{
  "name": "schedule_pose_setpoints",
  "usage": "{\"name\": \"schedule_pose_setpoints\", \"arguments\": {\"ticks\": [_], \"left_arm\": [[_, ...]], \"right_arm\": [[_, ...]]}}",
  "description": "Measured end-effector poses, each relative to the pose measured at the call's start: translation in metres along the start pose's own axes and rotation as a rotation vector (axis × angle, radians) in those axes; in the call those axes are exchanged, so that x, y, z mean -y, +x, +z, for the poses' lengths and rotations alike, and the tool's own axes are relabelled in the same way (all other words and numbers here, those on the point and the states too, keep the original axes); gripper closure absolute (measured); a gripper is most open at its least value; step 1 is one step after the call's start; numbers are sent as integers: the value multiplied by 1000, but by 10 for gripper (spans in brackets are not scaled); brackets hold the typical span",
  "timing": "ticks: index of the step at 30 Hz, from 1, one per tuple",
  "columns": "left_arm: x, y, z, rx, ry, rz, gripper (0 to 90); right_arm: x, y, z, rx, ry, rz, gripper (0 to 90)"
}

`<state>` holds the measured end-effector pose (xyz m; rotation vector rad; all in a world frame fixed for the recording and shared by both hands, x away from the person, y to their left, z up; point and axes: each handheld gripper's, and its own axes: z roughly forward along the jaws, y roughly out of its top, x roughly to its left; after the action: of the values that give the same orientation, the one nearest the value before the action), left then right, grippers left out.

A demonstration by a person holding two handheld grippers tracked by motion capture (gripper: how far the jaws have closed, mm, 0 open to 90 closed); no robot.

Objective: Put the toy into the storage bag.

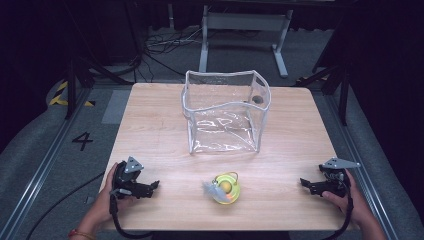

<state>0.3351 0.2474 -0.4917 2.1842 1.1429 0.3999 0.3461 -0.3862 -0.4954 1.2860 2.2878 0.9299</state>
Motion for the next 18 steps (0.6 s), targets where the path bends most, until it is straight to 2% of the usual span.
{"name": "schedule_pose_setpoints", "arguments": {"ticks": [2,6,10,12,14,15,16,17,18], "left_arm": [[0,0,0,2,0,1,1],[1,2,-2,10,2,33,2],[2,2,-2,17,4,27,3],[2,2,-2,18,5,31,4],[3,2,-2,17,2,25,5],[3,2,-3,20,3,25,5],[3,1,-3,19,3,25,6],[3,2,-3,17,6,29,6],[3,2,-3,21,4,29,6]], "right_arm": [[-1,0,0,-2,12,-4,15],[-4,-2,0,-19,34,-22,14],[-7,-4,-1,-35,69,-43,18],[-10,-4,-2,-49,90,-64,87],[-13,-4,-6,-75,97,-82,233],[-14,-4,-7,-90,101,-90,231],[-17,-3,-10,-98,113,-101,187],[-20,-2,-11,-93,117,-107,194],[-23,0,-13,-113,117,-120,219]]}}
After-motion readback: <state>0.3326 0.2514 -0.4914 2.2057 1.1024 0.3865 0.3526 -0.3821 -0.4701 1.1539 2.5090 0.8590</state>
